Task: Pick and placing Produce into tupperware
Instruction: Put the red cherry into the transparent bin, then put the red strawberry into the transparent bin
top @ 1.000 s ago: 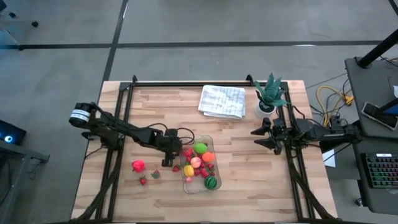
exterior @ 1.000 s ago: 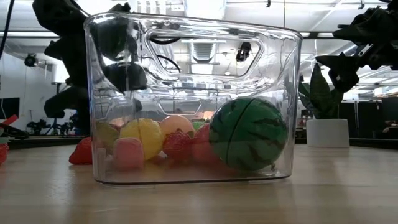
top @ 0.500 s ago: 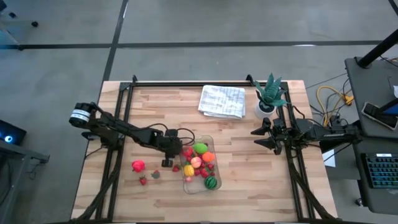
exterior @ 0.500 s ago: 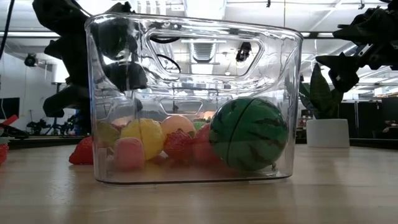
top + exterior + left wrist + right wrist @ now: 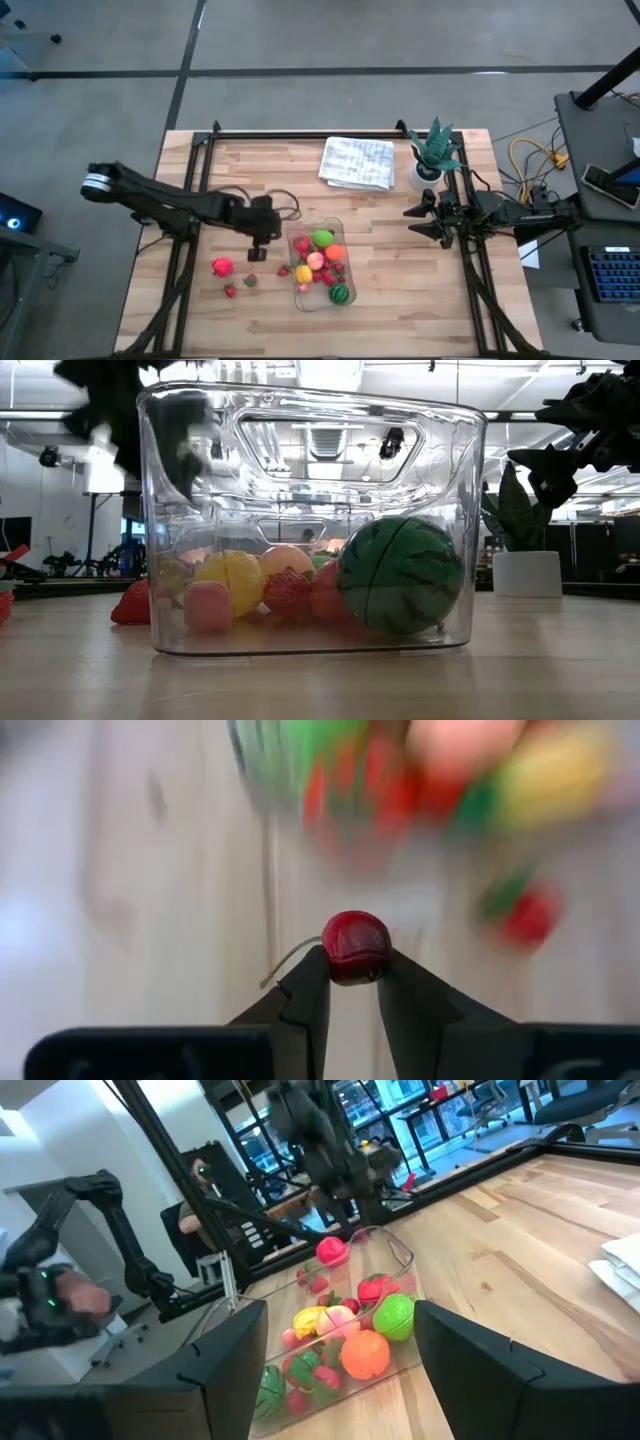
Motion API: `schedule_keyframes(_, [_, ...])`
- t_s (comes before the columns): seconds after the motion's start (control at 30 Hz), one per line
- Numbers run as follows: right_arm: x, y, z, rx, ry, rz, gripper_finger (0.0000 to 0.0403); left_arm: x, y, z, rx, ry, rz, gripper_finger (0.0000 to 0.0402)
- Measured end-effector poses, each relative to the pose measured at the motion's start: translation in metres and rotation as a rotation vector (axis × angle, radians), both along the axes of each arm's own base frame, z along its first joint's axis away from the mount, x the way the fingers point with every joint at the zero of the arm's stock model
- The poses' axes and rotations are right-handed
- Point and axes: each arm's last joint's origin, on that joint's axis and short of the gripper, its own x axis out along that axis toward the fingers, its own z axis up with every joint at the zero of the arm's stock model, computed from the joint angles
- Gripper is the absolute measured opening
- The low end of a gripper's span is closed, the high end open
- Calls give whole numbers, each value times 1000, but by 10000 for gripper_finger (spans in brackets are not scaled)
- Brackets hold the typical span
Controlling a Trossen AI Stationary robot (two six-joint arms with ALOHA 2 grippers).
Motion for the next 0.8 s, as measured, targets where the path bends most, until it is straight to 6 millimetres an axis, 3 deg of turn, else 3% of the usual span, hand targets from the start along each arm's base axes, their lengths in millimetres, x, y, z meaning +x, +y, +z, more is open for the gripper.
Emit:
schedule_keyframes(0.1, [0,0,0,0,0,0,242,2,-3,36,-14,-211,-49,58])
schedule_keyframes(0.2, [0,0,0,0,0,0,242,10,-8,55,-6,-333,-153,58])
schedule_keyframes(0.4, [0,0,0,0,0,0,242,54,-26,42,-164,-237,-227,63])
schedule_keyframes(0.57, [0,0,0,0,2,0,242,86,-35,48,-220,-237,-178,101])
schedule_keyframes(0.8, [0,0,0,0,6,0,242,80,-35,54,-268,-178,-105,193])
